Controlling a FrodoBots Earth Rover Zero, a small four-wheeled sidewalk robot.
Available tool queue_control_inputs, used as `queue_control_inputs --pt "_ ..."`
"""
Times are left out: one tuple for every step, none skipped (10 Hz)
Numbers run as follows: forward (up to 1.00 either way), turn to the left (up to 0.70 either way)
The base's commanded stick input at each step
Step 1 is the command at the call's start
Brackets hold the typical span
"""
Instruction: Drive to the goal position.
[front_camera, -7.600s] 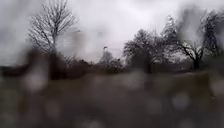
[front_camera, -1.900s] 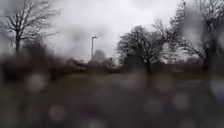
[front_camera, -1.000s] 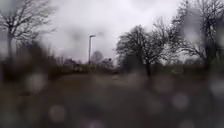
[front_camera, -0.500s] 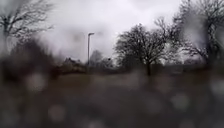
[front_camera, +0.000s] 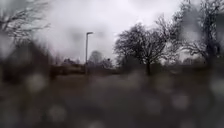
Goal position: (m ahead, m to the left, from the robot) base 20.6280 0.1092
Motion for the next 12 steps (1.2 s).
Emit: queue_control_inputs --pt "0.70 0.00" --pt "0.70 0.00" --pt "0.70 0.00" --pt "0.70 0.00" --pt "0.70 0.00" --pt "0.70 0.00" --pt "0.70 0.00" --pt "0.70 0.00" --pt "0.70 0.00" --pt "0.70 0.00" --pt "0.70 0.00" --pt "0.70 0.00"
